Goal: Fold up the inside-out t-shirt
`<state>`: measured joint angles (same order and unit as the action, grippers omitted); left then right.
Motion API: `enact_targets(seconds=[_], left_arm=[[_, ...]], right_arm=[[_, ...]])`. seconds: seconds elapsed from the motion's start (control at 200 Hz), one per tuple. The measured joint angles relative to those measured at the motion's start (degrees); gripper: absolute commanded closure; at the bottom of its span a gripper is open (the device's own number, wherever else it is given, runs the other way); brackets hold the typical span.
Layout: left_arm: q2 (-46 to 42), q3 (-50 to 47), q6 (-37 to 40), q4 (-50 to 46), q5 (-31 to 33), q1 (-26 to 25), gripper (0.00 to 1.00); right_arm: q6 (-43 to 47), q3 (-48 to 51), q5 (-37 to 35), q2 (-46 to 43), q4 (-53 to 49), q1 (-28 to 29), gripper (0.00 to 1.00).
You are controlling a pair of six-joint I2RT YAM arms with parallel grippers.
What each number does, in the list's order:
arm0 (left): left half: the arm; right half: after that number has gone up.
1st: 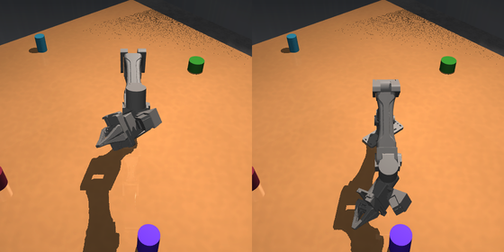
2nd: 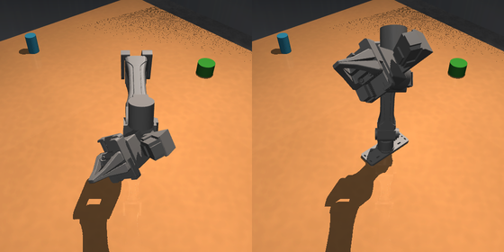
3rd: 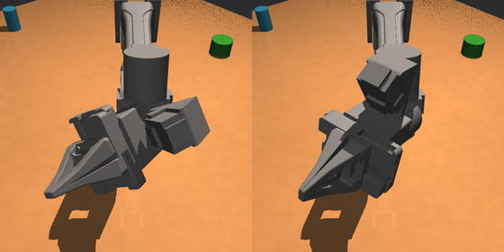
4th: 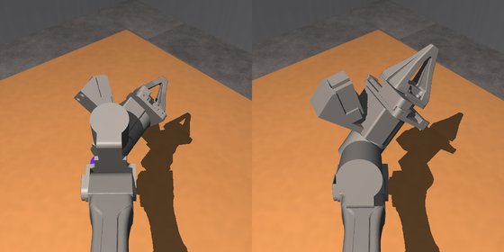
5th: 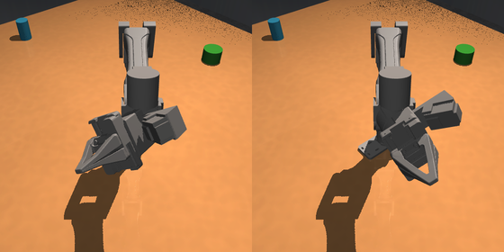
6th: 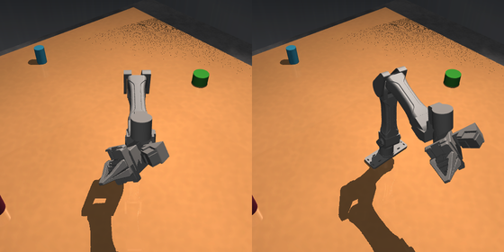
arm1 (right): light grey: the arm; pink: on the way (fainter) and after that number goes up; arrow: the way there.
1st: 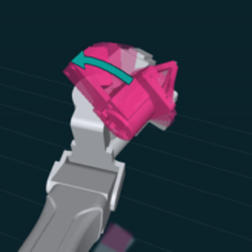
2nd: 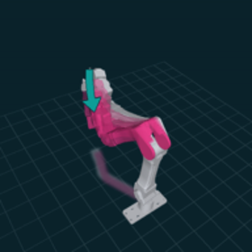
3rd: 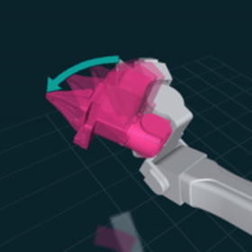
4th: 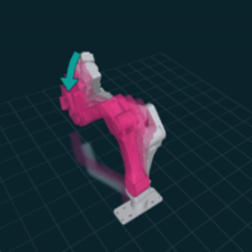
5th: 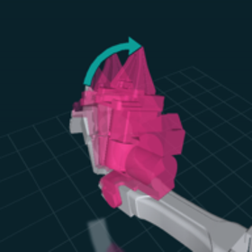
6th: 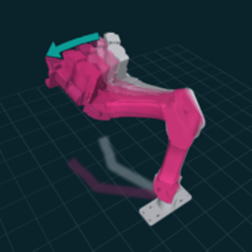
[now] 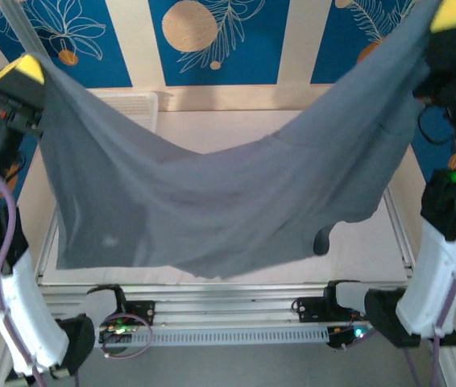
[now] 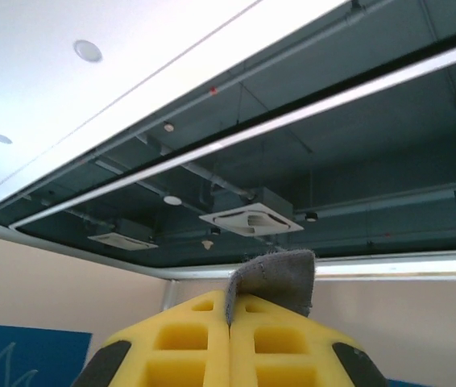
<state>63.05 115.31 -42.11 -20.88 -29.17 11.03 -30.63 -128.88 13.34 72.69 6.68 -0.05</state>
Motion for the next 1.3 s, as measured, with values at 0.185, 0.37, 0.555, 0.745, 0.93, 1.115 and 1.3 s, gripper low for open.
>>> enact_targets(seconds=[0.185, 0.37, 0.555, 0.745, 0.93, 1.115, 1.3], left_arm=[[13.81, -8.50, -1.81, 7.69, -2.43, -1.25, 1.00], [28.83, -7.63, -2.80, 5.84, -4.44, -3.19, 1.00], [29.11, 3.52, -1.88, 2.64, -5.55, -5.75, 1.00], [17.92, -1.97, 0.72, 7.96, -6.34, -7.63, 1.00], [11.34, -25.20, 6.01, 16.59, -4.17, -15.45, 1.00], [19.63, -48.13, 12.15, 21.20, 2.40, -26.64, 1.00], [22.29, -67.73, 13.35, 28.22, 8.37, -32.35, 0.93]], right_arm=[[1.99, -5.42, 1.14, 15.82, -4.92, -0.07, 1.00], [0.09, -20.92, 2.43, 36.13, -13.66, -0.57, 1.00], [-3.98, -26.23, 2.10, 37.73, -15.30, -1.70, 1.00], [-5.77, -23.39, 4.37, 27.23, -13.57, -4.59, 1.00], [-3.19, 11.58, 8.59, 6.23, -9.25, -4.59, 1.00], [-3.58, 62.12, 5.95, -5.97, -0.52, -5.55, 1.00], [-7.50, 89.24, 1.16, -4.81, -4.24, -8.63, 1.00]])
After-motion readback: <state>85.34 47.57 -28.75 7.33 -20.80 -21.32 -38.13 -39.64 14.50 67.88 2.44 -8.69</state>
